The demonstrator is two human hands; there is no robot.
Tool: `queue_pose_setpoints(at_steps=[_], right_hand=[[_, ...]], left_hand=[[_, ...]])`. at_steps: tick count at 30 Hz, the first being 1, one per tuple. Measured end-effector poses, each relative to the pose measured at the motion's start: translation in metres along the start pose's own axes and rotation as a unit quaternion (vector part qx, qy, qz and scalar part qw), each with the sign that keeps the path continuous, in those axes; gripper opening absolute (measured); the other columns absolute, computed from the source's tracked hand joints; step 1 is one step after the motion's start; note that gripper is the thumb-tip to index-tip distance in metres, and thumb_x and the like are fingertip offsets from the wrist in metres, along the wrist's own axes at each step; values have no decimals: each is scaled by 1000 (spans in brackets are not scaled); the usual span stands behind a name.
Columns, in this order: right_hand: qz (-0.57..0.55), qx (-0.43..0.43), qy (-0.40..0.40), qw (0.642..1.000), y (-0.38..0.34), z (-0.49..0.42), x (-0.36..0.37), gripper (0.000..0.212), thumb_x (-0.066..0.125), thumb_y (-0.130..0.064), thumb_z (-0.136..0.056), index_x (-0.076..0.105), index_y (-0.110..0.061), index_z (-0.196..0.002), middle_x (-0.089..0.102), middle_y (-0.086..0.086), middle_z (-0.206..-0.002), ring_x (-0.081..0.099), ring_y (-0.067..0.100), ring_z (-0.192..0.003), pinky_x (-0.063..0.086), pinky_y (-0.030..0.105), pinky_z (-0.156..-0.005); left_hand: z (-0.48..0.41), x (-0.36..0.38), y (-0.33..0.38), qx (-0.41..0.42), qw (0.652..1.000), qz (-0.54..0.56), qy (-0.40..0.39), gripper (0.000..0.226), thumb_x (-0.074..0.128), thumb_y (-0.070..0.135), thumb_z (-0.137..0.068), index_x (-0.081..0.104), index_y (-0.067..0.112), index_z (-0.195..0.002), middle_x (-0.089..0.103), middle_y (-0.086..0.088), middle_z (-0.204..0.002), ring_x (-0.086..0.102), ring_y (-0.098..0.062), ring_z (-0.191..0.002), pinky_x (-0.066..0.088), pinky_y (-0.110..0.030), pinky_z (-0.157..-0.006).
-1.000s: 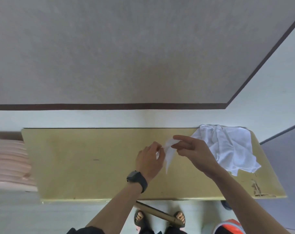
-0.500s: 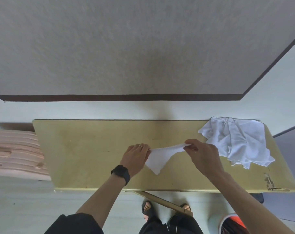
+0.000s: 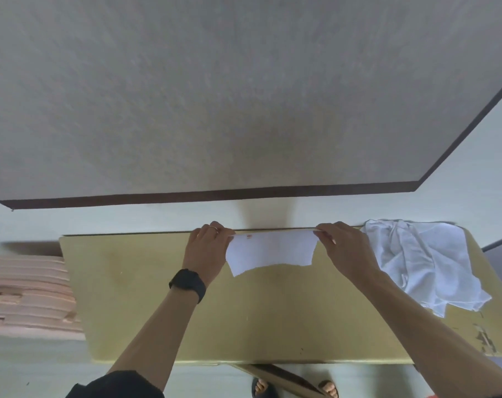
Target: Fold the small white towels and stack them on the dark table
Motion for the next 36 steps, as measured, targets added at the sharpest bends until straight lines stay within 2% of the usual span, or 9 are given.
queue_pose_setpoints(at_steps=[5, 9, 12, 17, 21, 24, 27, 32, 36], right_hand=[[-16, -4, 17, 1000, 4, 19, 12, 10, 71, -22, -90, 76, -20, -98, 73, -4, -84, 67, 18, -63, 52, 29, -53], [-12, 31, -37, 999, 16, 56, 33, 10, 72, -20, -89, 77, -20, -99, 73, -2, -86, 68, 23, -67, 54, 32, -59], [-6, 76, -109, 991, 24, 98, 51, 12, 71, -22, -90, 77, -21, -101, 73, -2, -90, 70, 25, -74, 52, 31, -65], [5, 156, -240, 958, 34, 179, 71, 19, 61, -30, -97, 75, -22, -107, 73, -1, -99, 68, 26, -89, 46, 31, -75], [24, 191, -330, 924, 37, 229, 78, 24, 56, -34, -99, 74, -24, -111, 72, -1, -101, 65, 24, -96, 45, 32, -80], [42, 198, -358, 912, 36, 245, 80, 25, 54, -36, -99, 74, -26, -110, 73, -4, -103, 65, 20, -96, 45, 31, -79], [17, 224, -344, 912, 40, 238, 87, 22, 57, -38, -97, 74, -27, -106, 70, -6, -100, 65, 16, -86, 42, 27, -73], [-69, 268, -278, 920, 44, 185, 109, 17, 63, -39, -94, 73, -27, -101, 54, -11, -103, 57, 13, -90, 40, 26, -83], [-158, 361, -241, 887, 48, 143, 137, 9, 62, -39, -95, 67, -32, -97, 62, -19, -88, 58, 4, -82, 36, 5, -63]], left_hand=[[16, 6, -4, 26, 999, -5, 46, 16, 68, 12, -85, 75, 21, -96, 66, 0, -89, 63, -23, -75, 51, -36, -74], [53, 32, -1, 30, 999, -2, 28, 16, 68, 13, -86, 75, 21, -98, 66, 0, -89, 62, -24, -74, 51, -36, -74], [91, 58, 7, 23, 999, 20, -32, 22, 83, 12, -76, 76, 22, -95, 66, 1, -86, 63, -23, -73, 51, -34, -74], [164, 92, 29, -5, 987, 61, -149, 20, 86, 15, -73, 76, 24, -88, 67, 3, -83, 64, -21, -74, 43, -33, -79], [209, 103, 41, -10, 968, 79, -239, 23, 89, 15, -70, 75, 27, -85, 68, 3, -81, 65, -19, -74, 53, -32, -72], [223, 112, 40, -22, 947, 75, -311, 15, 69, 20, -91, 72, 27, -104, 68, 4, -102, 62, -19, -98, 47, -32, -87], [214, 118, 32, -106, 918, 158, -348, 22, 52, 33, -101, 70, 25, -110, 66, 5, -108, 56, -18, -107, 42, -30, -91], [179, 131, 1, -335, 823, 323, -326, 15, 69, 38, -89, 73, 25, -95, 71, 12, -88, 64, -6, -85, 42, -13, -69], [152, 150, -18, -417, 783, 387, -253, 13, 74, 38, -86, 74, 27, -92, 72, 16, -87, 64, 8, -80, 40, -6, -66]])
Point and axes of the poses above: each hand's wrist, its own z-axis away from the middle knuckle, its own x-axis out of the palm, y = z × x, the point moved 2 cm from there along -z, towards the middle knuckle
